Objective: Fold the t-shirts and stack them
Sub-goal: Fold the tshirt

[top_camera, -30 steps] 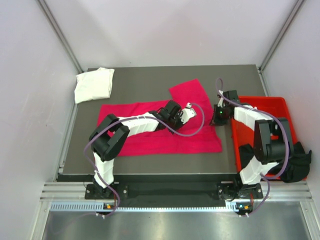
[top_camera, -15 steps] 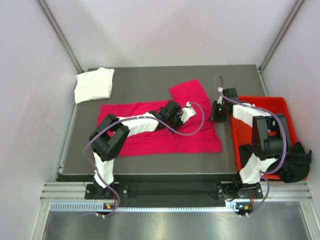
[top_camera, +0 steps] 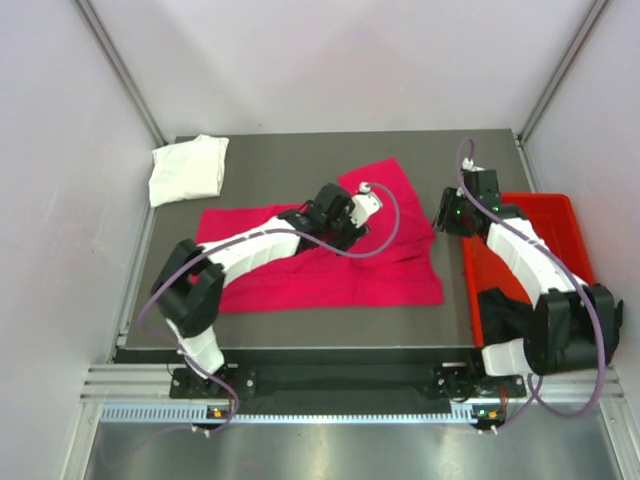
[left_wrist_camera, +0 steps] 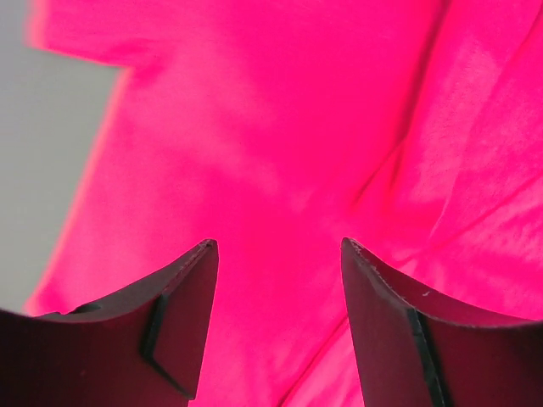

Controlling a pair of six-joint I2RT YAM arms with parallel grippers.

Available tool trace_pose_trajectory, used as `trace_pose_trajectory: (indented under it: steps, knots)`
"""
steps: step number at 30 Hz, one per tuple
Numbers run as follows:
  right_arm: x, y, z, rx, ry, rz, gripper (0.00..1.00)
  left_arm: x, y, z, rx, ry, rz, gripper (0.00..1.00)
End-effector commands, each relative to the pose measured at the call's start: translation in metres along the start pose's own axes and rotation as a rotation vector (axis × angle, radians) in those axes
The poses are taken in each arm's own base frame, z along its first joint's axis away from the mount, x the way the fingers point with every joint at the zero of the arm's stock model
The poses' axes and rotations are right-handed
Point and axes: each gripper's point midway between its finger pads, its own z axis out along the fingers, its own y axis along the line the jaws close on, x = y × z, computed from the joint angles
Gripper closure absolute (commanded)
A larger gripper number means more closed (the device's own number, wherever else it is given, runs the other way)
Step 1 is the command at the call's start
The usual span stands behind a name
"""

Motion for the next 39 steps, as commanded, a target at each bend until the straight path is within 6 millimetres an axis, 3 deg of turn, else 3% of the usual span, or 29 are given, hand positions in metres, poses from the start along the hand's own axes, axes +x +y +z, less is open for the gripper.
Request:
trace_pose_trajectory:
  steps: [1,2,3,4,6,7,9,10,13,16,19,22,27,30,34,39]
  knots:
    - [0.048,-0.024,-0.017,0.121,0.113,0.019,0.55,-0.011,0.033,-0.061,-0.104,-0.034,0.036,0.35]
    - [0.06,-0.027,-0.025,0.127,0.136,0.018,0.55,0.024,0.029,-0.067,-0.089,0.06,0.088,0.35]
    - [0.068,-0.026,-0.029,0.127,0.148,0.02,0.55,0.029,0.034,-0.085,-0.111,0.063,0.109,0.35]
    - [0.087,-0.031,-0.031,0.138,0.184,0.023,0.55,0.066,0.039,-0.092,-0.13,0.153,0.119,0.35]
    - [0.103,-0.03,-0.041,0.127,0.204,0.03,0.52,0.101,0.047,-0.122,-0.144,0.23,0.151,0.35]
    - [0.12,-0.032,-0.042,0.127,0.235,0.045,0.5,0.136,0.053,-0.132,-0.147,0.303,0.124,0.35]
    - [0.137,-0.02,-0.046,0.074,0.266,0.049,0.47,0.164,0.054,-0.162,-0.14,0.347,0.14,0.34]
    - [0.151,-0.02,-0.046,0.071,0.295,0.066,0.47,0.189,0.052,-0.171,-0.133,0.404,0.129,0.34]
    - [0.164,-0.005,-0.05,0.059,0.294,0.074,0.48,0.207,0.047,-0.18,-0.148,0.406,0.11,0.34]
    - [0.179,-0.003,-0.047,0.066,0.304,0.1,0.47,0.252,0.024,-0.179,-0.1,0.486,0.103,0.34]
    - [0.193,-0.008,-0.041,0.083,0.326,0.125,0.46,0.285,0.007,-0.179,-0.061,0.547,0.099,0.34]
    - [0.19,-0.015,-0.033,0.126,0.293,0.136,0.46,0.312,-0.008,-0.181,-0.021,0.609,0.094,0.34]
    - [0.187,-0.018,-0.024,0.149,0.251,0.161,0.48,0.338,-0.022,-0.184,0.016,0.668,0.089,0.34]
    - [0.185,-0.024,-0.024,0.181,0.231,0.171,0.5,0.344,-0.026,-0.185,0.026,0.682,0.088,0.34]
    - [0.171,-0.015,-0.031,0.143,0.186,0.202,0.52,0.346,-0.026,-0.186,0.027,0.685,0.088,0.34]
    - [0.171,-0.01,-0.031,0.127,0.202,0.207,0.52,0.348,-0.028,-0.186,0.032,0.691,0.087,0.34]
